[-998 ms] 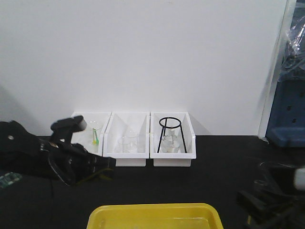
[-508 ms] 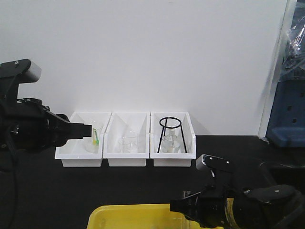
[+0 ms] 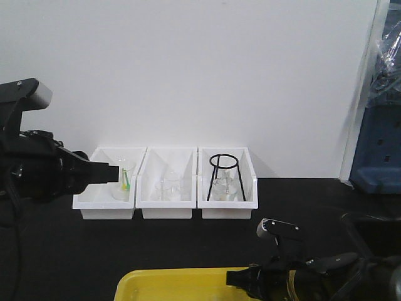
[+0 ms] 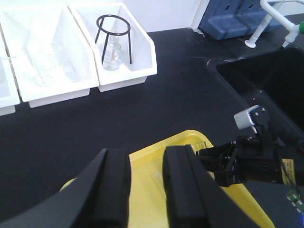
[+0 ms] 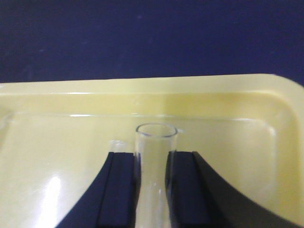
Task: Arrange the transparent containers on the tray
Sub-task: 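Lower the right gripper's tube into the yellow tray and release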
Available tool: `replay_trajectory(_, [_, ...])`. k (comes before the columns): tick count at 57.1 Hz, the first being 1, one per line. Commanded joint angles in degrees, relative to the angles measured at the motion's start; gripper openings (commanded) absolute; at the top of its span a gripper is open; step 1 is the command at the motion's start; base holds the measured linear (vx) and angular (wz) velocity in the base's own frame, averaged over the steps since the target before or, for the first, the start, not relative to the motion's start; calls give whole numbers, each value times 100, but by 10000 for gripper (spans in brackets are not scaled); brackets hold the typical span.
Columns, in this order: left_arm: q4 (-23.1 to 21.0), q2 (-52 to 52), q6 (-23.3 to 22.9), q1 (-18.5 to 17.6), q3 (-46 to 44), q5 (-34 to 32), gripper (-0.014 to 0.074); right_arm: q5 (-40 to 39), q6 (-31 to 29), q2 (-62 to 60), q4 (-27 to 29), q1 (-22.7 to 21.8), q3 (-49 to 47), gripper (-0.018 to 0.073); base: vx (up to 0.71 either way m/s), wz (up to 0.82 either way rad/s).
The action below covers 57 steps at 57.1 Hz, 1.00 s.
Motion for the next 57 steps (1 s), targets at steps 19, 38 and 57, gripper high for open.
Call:
replay_trajectory(19, [-138,-190,-71,-25,-175,-307,333,271,-32,197,-277,-20,-176,48,0,0])
replay_trajectory(38, [-138,-190,-71,-25,-175,-304,333,259,-32,261,-271,-20,-176,362,0,0])
replay_trajectory(57, [-93,-195,-43,-25,-175,-286,286,1,-44,-46,-283,-20,-176,512,0,0])
